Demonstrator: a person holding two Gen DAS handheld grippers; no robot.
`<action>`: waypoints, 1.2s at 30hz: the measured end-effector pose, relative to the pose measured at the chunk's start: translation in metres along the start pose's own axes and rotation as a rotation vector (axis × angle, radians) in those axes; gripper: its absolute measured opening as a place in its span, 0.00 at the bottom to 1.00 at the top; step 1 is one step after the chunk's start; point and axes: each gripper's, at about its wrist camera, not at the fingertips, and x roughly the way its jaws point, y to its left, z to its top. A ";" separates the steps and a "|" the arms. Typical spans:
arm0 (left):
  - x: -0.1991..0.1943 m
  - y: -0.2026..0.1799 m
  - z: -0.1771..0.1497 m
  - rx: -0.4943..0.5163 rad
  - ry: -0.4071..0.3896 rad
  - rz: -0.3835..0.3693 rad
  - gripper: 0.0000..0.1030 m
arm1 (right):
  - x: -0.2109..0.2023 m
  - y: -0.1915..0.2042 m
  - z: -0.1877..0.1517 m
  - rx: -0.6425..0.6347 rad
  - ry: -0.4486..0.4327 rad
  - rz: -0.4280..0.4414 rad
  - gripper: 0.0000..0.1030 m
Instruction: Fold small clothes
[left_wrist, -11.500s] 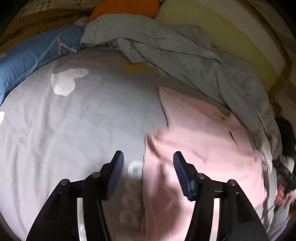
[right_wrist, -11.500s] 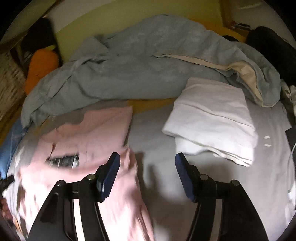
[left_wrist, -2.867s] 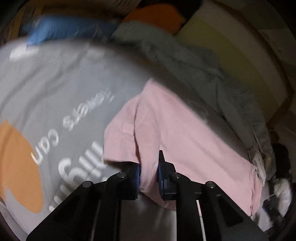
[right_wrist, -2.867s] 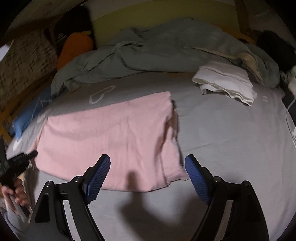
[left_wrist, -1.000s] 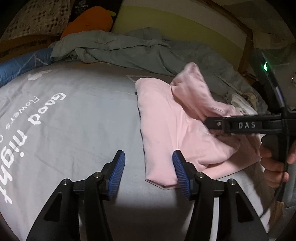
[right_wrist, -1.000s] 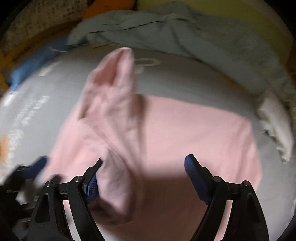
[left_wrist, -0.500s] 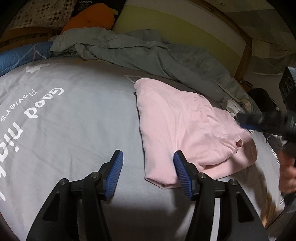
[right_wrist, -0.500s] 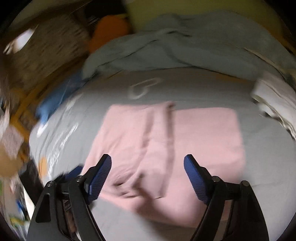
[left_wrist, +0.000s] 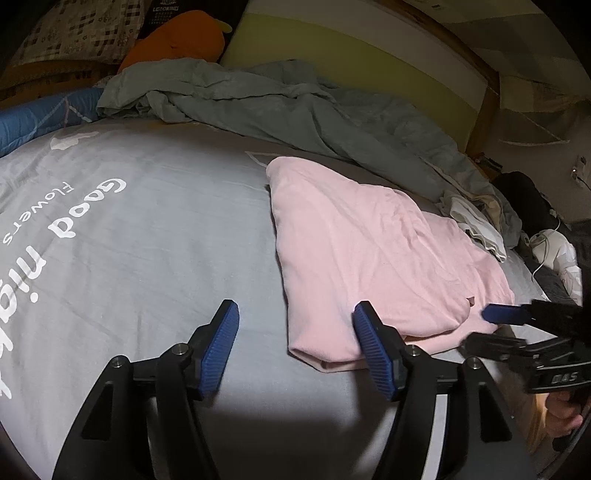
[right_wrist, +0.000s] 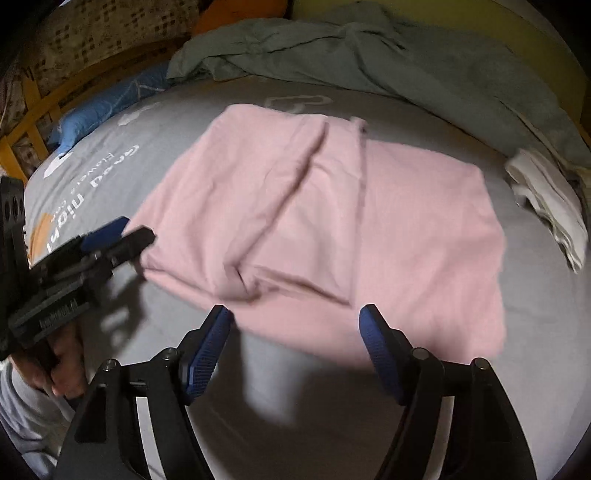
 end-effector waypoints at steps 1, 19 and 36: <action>0.000 0.000 0.000 0.000 -0.001 0.000 0.62 | -0.005 -0.003 -0.003 0.014 -0.017 -0.002 0.72; -0.002 0.000 -0.001 -0.011 -0.011 -0.018 0.73 | -0.021 -0.133 -0.048 0.723 -0.205 0.166 0.79; -0.112 -0.007 0.020 0.127 -0.450 0.062 0.91 | -0.072 -0.019 0.027 0.299 -0.376 -0.099 0.14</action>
